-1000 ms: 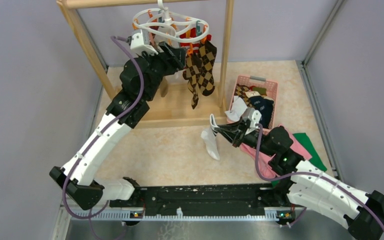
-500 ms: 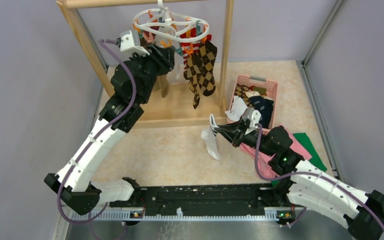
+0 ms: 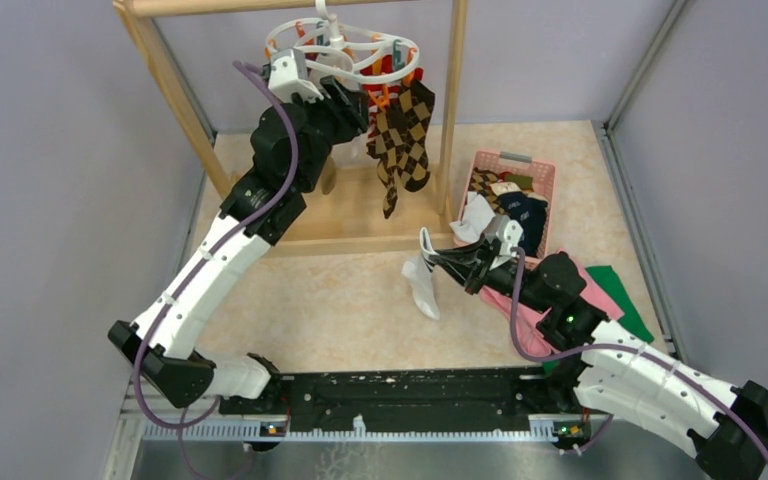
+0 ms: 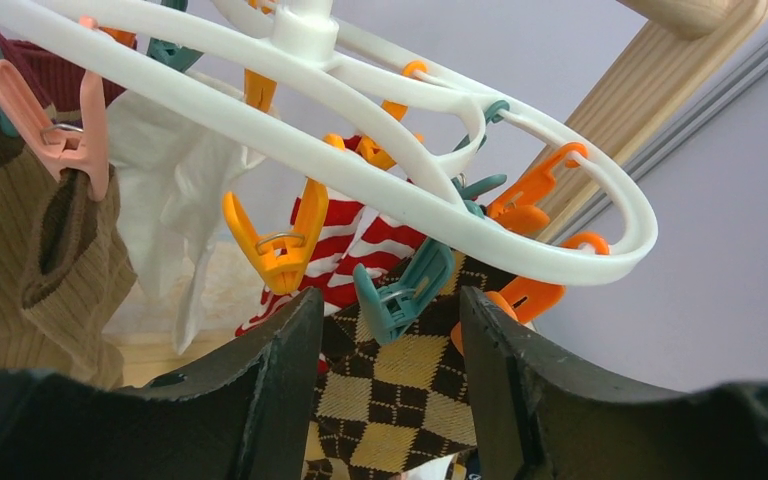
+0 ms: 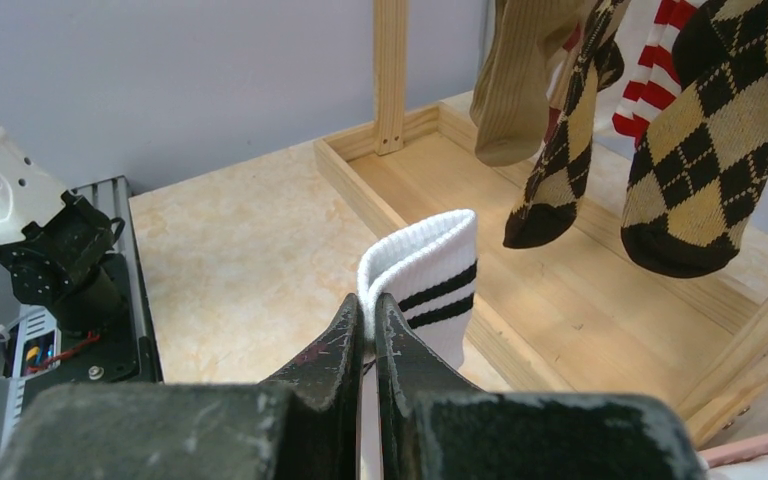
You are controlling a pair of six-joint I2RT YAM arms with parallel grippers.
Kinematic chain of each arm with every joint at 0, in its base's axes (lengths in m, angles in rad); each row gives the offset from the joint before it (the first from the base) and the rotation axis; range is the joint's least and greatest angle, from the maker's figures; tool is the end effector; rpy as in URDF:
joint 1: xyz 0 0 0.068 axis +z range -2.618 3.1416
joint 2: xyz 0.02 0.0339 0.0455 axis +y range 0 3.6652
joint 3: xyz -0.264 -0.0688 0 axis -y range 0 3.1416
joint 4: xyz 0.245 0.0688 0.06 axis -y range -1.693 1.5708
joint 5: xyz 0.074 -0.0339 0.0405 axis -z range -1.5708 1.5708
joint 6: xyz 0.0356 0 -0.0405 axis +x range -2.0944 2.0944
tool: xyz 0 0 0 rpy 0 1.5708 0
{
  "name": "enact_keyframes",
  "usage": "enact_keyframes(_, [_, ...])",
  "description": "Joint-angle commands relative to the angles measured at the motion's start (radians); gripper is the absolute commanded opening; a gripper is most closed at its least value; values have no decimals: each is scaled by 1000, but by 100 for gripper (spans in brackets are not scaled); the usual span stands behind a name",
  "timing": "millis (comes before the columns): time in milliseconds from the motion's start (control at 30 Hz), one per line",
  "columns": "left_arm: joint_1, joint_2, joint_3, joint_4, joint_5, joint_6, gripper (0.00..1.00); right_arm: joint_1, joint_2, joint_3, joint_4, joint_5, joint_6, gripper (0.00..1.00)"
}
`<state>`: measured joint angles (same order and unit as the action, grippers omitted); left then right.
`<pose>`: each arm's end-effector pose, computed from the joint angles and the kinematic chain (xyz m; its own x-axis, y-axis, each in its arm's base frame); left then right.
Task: Clip the socks to the hanger
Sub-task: Open the clamp at the hanger.
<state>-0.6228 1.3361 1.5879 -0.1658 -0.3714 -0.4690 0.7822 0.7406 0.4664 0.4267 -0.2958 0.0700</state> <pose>0.2412 -0.1573 0.4986 -0.0507 -0.4821 -0.8746 0.2544 0.8406 -0.4781 0.1232 0.1371 0.2995 0.0460 0.1401 -0.9891 -0.8840 0.4668 0.0250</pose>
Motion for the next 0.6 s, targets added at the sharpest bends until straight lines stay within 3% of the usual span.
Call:
enact_keyframes(0, [-2, 14, 62, 17, 0, 6, 59, -4, -19, 29, 43, 10, -13, 0])
enact_keyframes(567, [-14, 88, 126, 13, -84, 35, 59, -4, -31, 22, 41, 15, -13, 0])
